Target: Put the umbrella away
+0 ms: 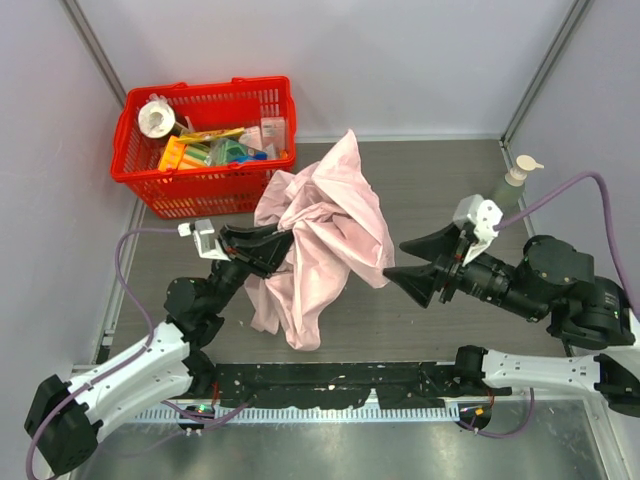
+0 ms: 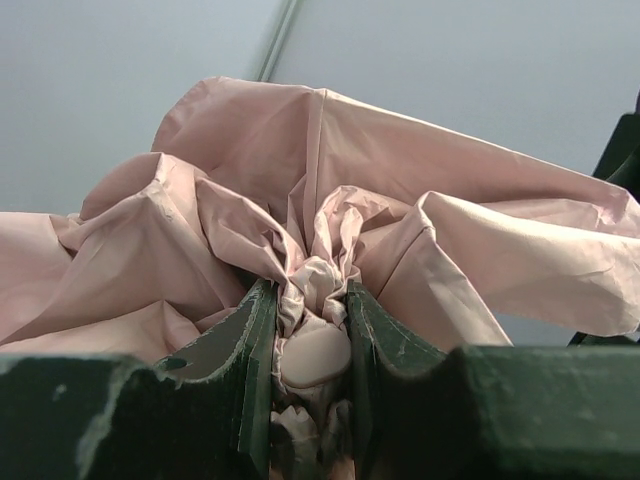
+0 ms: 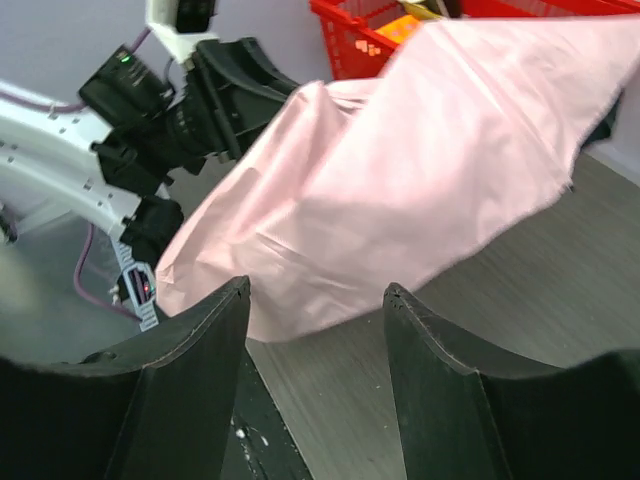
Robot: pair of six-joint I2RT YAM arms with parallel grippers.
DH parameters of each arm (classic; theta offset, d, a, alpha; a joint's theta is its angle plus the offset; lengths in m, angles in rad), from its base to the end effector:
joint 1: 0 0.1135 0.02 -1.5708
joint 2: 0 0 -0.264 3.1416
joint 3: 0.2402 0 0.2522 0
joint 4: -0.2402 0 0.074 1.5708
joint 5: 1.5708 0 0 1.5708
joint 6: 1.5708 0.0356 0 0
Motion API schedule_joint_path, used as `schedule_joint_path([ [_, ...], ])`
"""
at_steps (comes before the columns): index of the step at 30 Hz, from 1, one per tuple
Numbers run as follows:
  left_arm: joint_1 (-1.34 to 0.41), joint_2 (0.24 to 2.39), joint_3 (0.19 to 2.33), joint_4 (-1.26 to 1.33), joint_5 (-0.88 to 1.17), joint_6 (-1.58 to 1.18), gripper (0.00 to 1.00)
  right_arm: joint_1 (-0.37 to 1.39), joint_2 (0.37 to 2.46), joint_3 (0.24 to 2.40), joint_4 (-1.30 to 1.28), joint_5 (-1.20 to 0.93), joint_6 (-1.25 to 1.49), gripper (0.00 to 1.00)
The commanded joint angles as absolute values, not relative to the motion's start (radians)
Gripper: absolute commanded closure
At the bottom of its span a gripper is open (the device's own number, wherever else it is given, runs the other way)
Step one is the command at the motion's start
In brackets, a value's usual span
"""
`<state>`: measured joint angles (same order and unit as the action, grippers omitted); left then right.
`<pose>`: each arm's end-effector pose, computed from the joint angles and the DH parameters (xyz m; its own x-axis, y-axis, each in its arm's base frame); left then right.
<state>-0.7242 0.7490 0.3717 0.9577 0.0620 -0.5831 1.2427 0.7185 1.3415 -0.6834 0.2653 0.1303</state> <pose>0.1244 -0.1130 0.3189 -0.0426 -0.6960 -0.7168 0.8106 0.3954 -0.4321 0.0389 0.0854 0.4724 -0.1270 0.0159 -0.9918 -0.8196 0.5614 0.1140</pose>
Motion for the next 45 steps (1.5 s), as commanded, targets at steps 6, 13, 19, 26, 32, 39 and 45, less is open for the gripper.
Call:
schedule_joint_path([
  [6,-0.719,0.706,0.434,0.966,0.132,-0.558,1.0,1.246,0.825,1.344,-0.621,0.058,-0.017,0.41],
  [13,-0.721,0.701,0.44,0.957,0.14,-0.558,1.0,1.247,0.896,1.31,-0.601,0.111,0.06,0.8],
  [19,-0.719,0.776,0.515,0.887,0.008,-0.532,1.0,1.247,0.902,1.206,-0.508,-0.139,0.178,0.99],
  [26,-0.721,0.862,0.56,1.034,0.125,-0.537,1.0,1.253,0.917,0.962,-0.2,-0.313,0.383,0.89],
  [32,-0.719,0.819,0.497,1.088,0.267,-0.551,1.0,1.253,0.875,0.943,-0.25,-0.216,0.416,0.69],
  [39,-0.719,0.713,0.479,0.945,0.383,-0.494,1.0,1.253,0.677,0.925,-0.445,-0.208,0.35,0.37],
  [45,-0.719,0.652,0.508,0.806,0.498,-0.469,1.0,1.253,0.542,0.985,-0.702,0.162,0.333,0.34],
])
